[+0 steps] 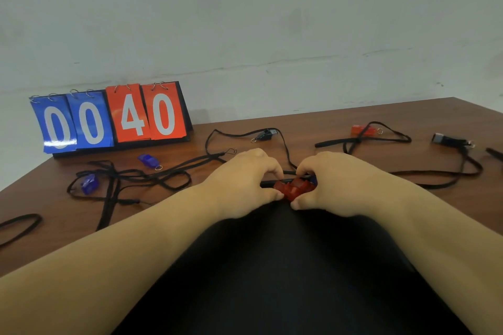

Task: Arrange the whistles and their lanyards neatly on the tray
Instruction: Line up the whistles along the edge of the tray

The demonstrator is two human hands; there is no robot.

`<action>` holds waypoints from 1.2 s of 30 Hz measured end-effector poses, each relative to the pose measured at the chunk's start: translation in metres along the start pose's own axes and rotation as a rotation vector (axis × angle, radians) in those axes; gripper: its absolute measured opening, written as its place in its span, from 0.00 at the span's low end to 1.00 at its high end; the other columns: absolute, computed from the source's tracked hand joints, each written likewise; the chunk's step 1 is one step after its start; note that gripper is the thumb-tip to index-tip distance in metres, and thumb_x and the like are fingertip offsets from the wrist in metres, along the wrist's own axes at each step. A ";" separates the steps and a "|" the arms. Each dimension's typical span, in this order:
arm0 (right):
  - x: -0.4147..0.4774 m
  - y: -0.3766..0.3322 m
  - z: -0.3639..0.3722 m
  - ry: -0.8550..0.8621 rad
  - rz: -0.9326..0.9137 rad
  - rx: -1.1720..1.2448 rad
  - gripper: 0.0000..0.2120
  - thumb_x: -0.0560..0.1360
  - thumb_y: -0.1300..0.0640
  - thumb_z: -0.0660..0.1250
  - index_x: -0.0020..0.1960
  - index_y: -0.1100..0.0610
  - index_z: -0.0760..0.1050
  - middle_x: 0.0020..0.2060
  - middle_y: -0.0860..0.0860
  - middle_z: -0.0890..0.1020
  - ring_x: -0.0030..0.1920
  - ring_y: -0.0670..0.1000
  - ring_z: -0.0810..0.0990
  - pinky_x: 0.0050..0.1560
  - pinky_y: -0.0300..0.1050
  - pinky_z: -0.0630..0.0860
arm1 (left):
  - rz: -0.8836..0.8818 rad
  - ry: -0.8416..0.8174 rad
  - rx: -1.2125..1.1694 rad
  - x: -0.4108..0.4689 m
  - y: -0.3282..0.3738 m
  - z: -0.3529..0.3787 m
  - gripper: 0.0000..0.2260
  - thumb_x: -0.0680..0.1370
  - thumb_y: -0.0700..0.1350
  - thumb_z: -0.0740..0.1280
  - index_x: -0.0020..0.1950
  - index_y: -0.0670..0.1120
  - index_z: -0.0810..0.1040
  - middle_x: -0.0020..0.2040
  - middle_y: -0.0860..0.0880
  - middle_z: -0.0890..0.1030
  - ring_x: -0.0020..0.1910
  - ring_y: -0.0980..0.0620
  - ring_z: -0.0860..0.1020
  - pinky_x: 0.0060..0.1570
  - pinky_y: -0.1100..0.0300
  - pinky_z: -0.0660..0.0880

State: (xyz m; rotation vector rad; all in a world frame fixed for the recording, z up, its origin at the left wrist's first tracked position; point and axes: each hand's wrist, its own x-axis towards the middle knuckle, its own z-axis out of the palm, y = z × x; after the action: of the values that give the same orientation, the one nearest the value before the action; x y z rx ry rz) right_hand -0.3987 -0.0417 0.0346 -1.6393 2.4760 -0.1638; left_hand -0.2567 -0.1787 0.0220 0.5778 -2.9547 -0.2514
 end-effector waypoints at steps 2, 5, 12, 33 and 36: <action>0.001 0.000 0.001 0.016 -0.006 0.009 0.31 0.69 0.34 0.73 0.67 0.46 0.75 0.56 0.45 0.78 0.55 0.49 0.77 0.60 0.49 0.77 | -0.004 0.023 -0.008 -0.001 -0.003 -0.002 0.17 0.77 0.59 0.72 0.65 0.59 0.77 0.61 0.57 0.74 0.61 0.56 0.73 0.65 0.53 0.73; 0.002 0.002 0.002 0.060 -0.025 0.038 0.33 0.68 0.32 0.73 0.69 0.45 0.74 0.59 0.45 0.78 0.57 0.48 0.76 0.62 0.50 0.76 | -0.026 0.052 -0.028 -0.006 -0.007 -0.008 0.16 0.77 0.58 0.72 0.65 0.60 0.78 0.61 0.57 0.75 0.60 0.56 0.74 0.64 0.55 0.73; -0.006 0.000 -0.001 0.053 0.014 0.051 0.31 0.69 0.36 0.75 0.69 0.46 0.77 0.63 0.45 0.80 0.60 0.49 0.78 0.63 0.49 0.75 | -0.064 0.008 -0.016 -0.029 -0.015 -0.015 0.19 0.79 0.58 0.69 0.71 0.61 0.75 0.66 0.55 0.74 0.67 0.52 0.72 0.69 0.49 0.71; -0.002 0.016 -0.026 0.030 -0.060 0.181 0.38 0.70 0.39 0.75 0.76 0.47 0.69 0.75 0.46 0.72 0.72 0.49 0.72 0.71 0.48 0.68 | -0.074 -0.038 0.012 -0.016 0.000 -0.031 0.27 0.81 0.62 0.64 0.79 0.61 0.64 0.77 0.52 0.68 0.76 0.49 0.67 0.74 0.48 0.66; 0.011 0.035 -0.044 0.070 -0.043 0.235 0.35 0.70 0.41 0.76 0.75 0.46 0.71 0.73 0.46 0.74 0.70 0.49 0.73 0.70 0.47 0.69 | -0.112 0.037 -0.037 0.009 -0.006 -0.037 0.28 0.80 0.63 0.64 0.79 0.61 0.64 0.78 0.52 0.67 0.76 0.49 0.67 0.73 0.50 0.66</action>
State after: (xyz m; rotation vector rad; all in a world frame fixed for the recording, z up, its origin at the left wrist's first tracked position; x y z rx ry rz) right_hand -0.4432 -0.0382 0.0706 -1.6126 2.3647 -0.5051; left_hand -0.2571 -0.1930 0.0578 0.7352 -2.8794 -0.3018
